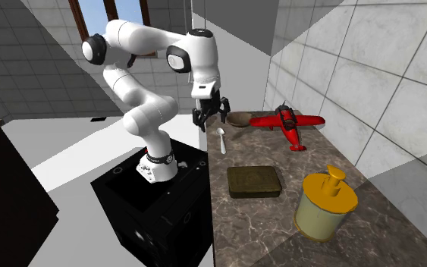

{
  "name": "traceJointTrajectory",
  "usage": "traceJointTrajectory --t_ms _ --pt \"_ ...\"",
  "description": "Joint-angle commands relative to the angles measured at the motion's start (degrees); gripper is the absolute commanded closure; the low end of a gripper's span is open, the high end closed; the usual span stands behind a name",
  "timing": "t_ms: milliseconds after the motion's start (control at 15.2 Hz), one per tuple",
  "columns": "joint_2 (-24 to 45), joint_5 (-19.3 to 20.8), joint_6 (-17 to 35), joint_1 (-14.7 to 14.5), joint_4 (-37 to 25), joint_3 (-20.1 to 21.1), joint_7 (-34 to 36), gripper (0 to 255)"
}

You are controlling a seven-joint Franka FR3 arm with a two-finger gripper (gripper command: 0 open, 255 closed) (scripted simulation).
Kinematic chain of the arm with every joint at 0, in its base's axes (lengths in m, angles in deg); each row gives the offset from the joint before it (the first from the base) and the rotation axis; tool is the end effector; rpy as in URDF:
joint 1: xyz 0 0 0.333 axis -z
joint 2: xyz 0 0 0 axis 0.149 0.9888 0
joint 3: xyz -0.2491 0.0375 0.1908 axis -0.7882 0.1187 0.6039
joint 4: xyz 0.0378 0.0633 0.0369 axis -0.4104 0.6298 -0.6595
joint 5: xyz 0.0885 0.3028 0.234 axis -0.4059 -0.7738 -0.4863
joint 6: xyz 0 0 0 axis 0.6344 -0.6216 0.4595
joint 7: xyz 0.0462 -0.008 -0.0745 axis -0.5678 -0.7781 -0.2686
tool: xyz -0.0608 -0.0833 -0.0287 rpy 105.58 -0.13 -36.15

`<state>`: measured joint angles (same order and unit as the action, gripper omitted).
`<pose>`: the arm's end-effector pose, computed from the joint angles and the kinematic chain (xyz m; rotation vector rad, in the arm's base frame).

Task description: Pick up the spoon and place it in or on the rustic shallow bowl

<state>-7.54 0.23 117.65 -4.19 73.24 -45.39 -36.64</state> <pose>0.2526 0.0519 0.4753 -2.9162 0.7042 -0.0259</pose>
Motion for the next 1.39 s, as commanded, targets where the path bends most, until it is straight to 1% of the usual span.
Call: traceJointTrajectory --t_ms 0,330,594,924,1122,1320 --pt "-1.9 -3.7 1.3 -0.6 3.2 3.1 5.6 0" --pt "-2.4 -14.3 6.8 -3.3 8.8 12.1 18.9 0" --pt "1.3 -24.1 13.5 -5.9 11.0 20.6 29.4 0" --pt "4.7 -27.6 18.4 -6.9 12.5 23.6 29.4 0" --pt "8.0 -30.4 22.7 -7.5 13.5 26.0 28.7 0" --pt "8.0 -30.4 22.7 -7.5 13.5 26.0 28.7 0"
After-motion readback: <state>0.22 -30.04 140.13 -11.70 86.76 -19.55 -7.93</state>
